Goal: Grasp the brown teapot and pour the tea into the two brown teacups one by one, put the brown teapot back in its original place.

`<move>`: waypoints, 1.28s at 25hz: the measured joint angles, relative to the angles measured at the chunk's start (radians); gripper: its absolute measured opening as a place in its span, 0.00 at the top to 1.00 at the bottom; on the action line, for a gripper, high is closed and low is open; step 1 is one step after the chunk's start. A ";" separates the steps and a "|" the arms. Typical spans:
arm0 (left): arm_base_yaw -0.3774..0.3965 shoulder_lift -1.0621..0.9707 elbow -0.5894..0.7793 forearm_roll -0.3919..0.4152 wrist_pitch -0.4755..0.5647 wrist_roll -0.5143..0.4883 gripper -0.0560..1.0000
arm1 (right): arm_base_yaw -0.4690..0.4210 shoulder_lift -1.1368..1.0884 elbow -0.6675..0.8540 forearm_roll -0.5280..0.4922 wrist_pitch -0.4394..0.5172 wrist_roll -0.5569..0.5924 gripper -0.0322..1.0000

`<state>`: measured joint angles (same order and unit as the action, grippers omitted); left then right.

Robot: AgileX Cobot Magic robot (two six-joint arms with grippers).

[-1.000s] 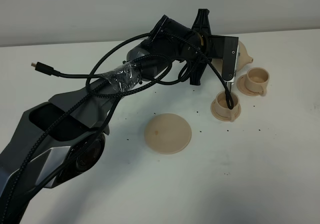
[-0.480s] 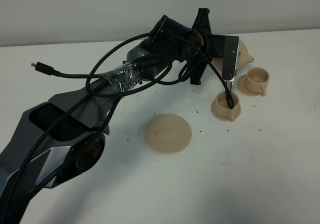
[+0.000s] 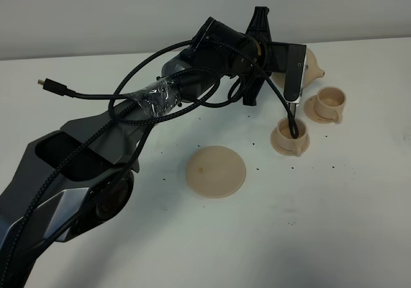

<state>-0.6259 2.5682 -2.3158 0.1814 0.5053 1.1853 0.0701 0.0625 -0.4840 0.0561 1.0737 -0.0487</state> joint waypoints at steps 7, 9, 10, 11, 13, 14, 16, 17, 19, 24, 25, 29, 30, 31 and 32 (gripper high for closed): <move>0.000 0.000 0.000 0.000 -0.001 0.048 0.84 | 0.000 0.000 0.000 0.000 0.000 0.000 0.74; -0.002 0.000 0.000 0.000 -0.007 0.063 0.84 | 0.000 0.000 0.000 0.000 0.000 0.000 0.74; -0.003 0.000 0.000 0.000 -0.008 0.065 0.84 | 0.000 0.000 0.000 0.000 0.000 0.000 0.74; -0.005 0.000 0.000 0.000 -0.010 0.070 0.84 | 0.000 0.000 0.000 0.000 0.000 0.000 0.74; -0.007 0.000 0.000 0.000 -0.022 0.081 0.84 | 0.000 0.000 0.000 0.000 0.000 0.000 0.74; -0.009 0.000 0.000 0.000 -0.031 0.085 0.84 | 0.000 0.000 0.000 0.000 0.000 0.000 0.74; -0.011 0.001 0.000 0.000 -0.048 0.089 0.84 | 0.000 0.000 0.000 0.000 0.000 0.000 0.74; -0.014 0.001 0.000 0.000 -0.058 0.090 0.84 | 0.000 0.000 0.000 0.000 0.000 0.000 0.74; -0.014 0.005 0.000 0.004 -0.069 0.093 0.84 | 0.000 0.000 0.000 0.000 0.000 0.000 0.74; -0.015 0.008 0.000 0.018 -0.077 0.098 0.84 | 0.000 0.000 0.000 0.000 0.000 0.000 0.74; -0.015 0.010 0.000 0.022 -0.084 0.102 0.84 | 0.000 0.000 0.000 0.000 0.000 0.000 0.74; -0.015 0.025 0.000 0.024 -0.110 0.130 0.84 | 0.000 0.000 0.000 0.000 0.000 0.000 0.74; -0.015 0.029 0.000 0.024 -0.116 0.141 0.84 | 0.000 0.000 0.000 0.000 0.000 0.000 0.74; -0.015 0.032 0.000 0.024 -0.117 0.151 0.84 | 0.000 0.000 0.000 0.000 0.000 0.000 0.74; -0.015 0.035 0.000 0.024 -0.116 0.164 0.84 | 0.000 0.000 0.000 0.000 0.000 0.000 0.74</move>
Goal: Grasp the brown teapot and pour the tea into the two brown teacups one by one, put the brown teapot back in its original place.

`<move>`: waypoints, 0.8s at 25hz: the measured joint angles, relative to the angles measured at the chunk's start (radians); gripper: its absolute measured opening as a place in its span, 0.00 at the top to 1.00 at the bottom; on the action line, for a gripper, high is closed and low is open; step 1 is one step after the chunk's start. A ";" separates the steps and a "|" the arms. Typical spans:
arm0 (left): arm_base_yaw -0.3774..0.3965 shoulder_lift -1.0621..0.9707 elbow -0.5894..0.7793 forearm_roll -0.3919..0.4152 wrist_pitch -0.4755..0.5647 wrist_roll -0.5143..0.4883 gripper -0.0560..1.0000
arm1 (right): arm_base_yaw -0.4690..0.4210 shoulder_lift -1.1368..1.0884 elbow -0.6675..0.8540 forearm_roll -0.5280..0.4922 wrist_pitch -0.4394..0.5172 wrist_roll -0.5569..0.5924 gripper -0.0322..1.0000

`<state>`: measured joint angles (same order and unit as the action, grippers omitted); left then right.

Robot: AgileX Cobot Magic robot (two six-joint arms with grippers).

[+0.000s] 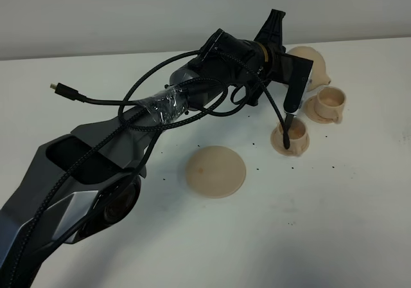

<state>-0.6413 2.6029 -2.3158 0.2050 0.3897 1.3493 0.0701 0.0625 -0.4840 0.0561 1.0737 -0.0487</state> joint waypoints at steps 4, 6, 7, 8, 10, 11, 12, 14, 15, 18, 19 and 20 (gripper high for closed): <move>-0.003 0.000 0.000 0.002 -0.005 0.018 0.84 | 0.000 0.000 0.000 0.000 0.000 0.000 0.74; -0.008 0.000 0.000 0.003 -0.008 0.035 0.84 | 0.000 0.000 0.000 0.000 0.000 0.000 0.74; -0.009 0.000 0.000 0.003 -0.010 0.047 0.84 | 0.000 0.000 0.000 0.000 0.000 0.000 0.74; -0.011 0.000 0.000 0.003 -0.011 0.055 0.84 | 0.000 0.000 0.000 0.000 0.000 0.000 0.74; -0.013 0.000 0.000 0.003 -0.017 0.064 0.84 | 0.000 0.000 0.000 0.000 0.000 0.000 0.74; -0.013 0.000 0.000 0.003 -0.019 0.072 0.84 | 0.000 0.000 0.000 0.000 0.000 0.000 0.74; -0.013 0.000 0.000 0.003 -0.019 0.079 0.84 | 0.000 0.000 0.000 0.000 0.000 0.000 0.74; -0.013 0.000 0.000 0.003 -0.019 0.094 0.84 | 0.000 0.000 0.000 0.000 0.000 0.000 0.74; -0.013 0.000 0.000 0.003 -0.019 0.101 0.84 | 0.000 0.000 0.000 0.000 0.000 0.000 0.74; -0.013 0.000 0.000 0.018 -0.019 0.106 0.84 | 0.000 0.000 0.000 0.000 0.000 0.000 0.74; -0.013 0.000 0.000 0.028 -0.019 0.106 0.84 | 0.000 0.000 0.000 0.000 0.000 0.000 0.74; -0.013 0.000 0.000 0.038 -0.019 0.106 0.84 | 0.000 0.000 0.000 0.000 0.000 0.000 0.74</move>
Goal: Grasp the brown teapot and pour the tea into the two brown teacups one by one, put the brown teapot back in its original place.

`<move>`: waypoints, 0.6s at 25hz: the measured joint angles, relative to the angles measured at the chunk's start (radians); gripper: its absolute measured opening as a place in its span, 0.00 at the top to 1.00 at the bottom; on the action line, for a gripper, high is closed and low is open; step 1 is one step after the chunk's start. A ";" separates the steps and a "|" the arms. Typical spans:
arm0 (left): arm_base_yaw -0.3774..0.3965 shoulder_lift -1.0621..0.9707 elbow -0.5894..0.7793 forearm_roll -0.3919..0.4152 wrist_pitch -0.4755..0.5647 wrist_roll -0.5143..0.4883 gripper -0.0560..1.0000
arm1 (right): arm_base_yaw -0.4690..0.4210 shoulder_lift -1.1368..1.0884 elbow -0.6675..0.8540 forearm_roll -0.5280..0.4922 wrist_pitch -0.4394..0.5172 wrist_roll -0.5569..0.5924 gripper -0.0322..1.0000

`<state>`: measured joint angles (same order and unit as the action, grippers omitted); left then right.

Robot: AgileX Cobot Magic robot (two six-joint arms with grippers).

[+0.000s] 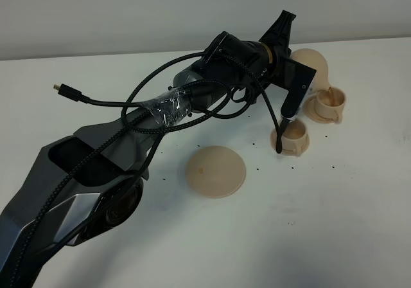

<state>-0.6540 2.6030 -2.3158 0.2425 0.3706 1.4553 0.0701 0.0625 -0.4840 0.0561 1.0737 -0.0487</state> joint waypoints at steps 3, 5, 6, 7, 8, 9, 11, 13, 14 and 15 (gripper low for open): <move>0.000 0.000 0.000 0.008 -0.008 0.000 0.84 | 0.000 0.000 0.000 0.000 0.000 0.000 0.74; 0.000 0.000 0.000 0.010 -0.011 0.001 0.84 | 0.000 0.000 0.000 0.000 0.000 0.000 0.74; 0.000 0.000 0.000 0.011 -0.013 0.002 0.84 | 0.000 0.000 0.000 0.000 0.000 0.000 0.74; 0.000 0.000 0.000 0.014 -0.016 0.002 0.84 | 0.000 0.000 0.000 0.000 0.000 0.000 0.74; 0.000 0.000 0.000 0.021 -0.017 0.003 0.84 | 0.000 0.000 0.000 0.000 0.000 0.000 0.74; 0.000 0.000 0.000 0.029 -0.023 0.003 0.84 | 0.000 0.000 0.000 0.000 0.000 0.000 0.74; 0.000 0.000 0.000 0.045 -0.032 0.003 0.84 | 0.000 0.000 0.000 0.000 0.000 0.000 0.74; 0.000 0.000 0.000 0.059 -0.037 0.003 0.84 | 0.000 0.000 0.000 0.000 0.000 0.000 0.74; 0.000 0.000 0.000 0.061 -0.037 0.003 0.84 | 0.000 0.000 0.000 0.000 0.000 0.000 0.74; 0.000 0.000 0.000 0.068 -0.037 0.003 0.84 | 0.000 0.000 0.000 0.000 0.000 0.000 0.74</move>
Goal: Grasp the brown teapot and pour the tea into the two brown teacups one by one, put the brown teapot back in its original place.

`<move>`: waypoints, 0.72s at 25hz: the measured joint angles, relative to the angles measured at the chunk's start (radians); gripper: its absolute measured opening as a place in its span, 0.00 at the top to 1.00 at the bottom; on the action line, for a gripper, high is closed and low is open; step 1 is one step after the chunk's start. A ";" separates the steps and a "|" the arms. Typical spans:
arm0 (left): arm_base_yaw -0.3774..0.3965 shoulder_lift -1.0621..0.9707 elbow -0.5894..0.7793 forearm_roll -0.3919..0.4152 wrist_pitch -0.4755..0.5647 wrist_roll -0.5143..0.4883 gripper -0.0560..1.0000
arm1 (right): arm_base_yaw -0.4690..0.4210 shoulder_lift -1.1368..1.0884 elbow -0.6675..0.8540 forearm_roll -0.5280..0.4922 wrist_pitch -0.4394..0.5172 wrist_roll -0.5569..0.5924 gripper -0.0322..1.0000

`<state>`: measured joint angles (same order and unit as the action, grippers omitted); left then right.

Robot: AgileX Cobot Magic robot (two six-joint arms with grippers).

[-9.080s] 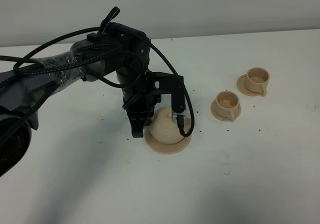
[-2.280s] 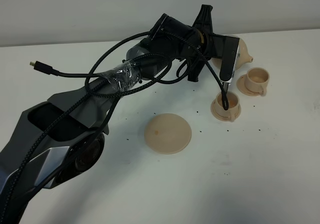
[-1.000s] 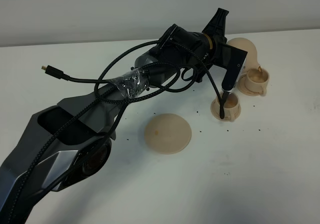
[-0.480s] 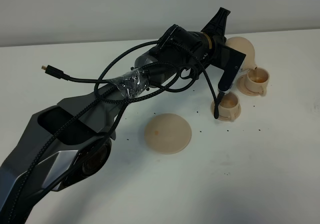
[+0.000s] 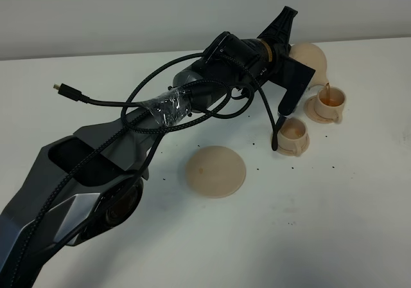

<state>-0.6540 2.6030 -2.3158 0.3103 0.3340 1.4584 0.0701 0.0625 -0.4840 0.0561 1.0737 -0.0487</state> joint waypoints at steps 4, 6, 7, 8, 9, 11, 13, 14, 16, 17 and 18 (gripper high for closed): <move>0.000 0.000 0.000 0.018 -0.009 0.000 0.84 | 0.000 0.000 0.000 0.000 0.000 0.000 0.74; 0.000 0.000 0.000 0.026 -0.021 0.000 0.84 | 0.000 0.000 0.000 0.000 0.000 0.000 0.74; 0.000 0.000 0.000 0.032 -0.028 0.000 0.84 | 0.000 0.000 0.000 0.000 0.000 0.000 0.74; 0.000 0.000 0.000 0.038 -0.032 0.000 0.84 | 0.000 0.000 0.000 0.000 0.000 0.000 0.74; 0.000 0.000 0.000 0.047 -0.036 0.000 0.84 | 0.000 0.000 0.000 0.000 0.000 0.000 0.74; 0.000 0.000 0.000 0.065 -0.038 0.000 0.84 | 0.000 0.000 0.000 -0.001 0.000 0.000 0.74; 0.000 0.000 0.000 0.070 -0.038 0.000 0.84 | 0.000 0.000 0.000 -0.002 0.000 0.000 0.74; 0.000 0.000 0.000 0.070 -0.038 0.000 0.84 | 0.000 0.000 0.000 -0.002 0.000 0.000 0.74; 0.000 0.000 0.000 0.070 -0.039 0.000 0.84 | 0.000 0.000 0.000 -0.002 0.000 0.000 0.74; 0.000 0.000 0.000 0.070 -0.041 0.000 0.84 | 0.000 0.000 0.000 -0.002 0.000 0.000 0.74; 0.000 0.000 0.000 0.070 -0.046 0.000 0.84 | 0.000 0.000 0.000 -0.002 0.000 0.000 0.74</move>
<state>-0.6540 2.6030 -2.3158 0.3799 0.2877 1.4584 0.0701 0.0625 -0.4840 0.0545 1.0737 -0.0487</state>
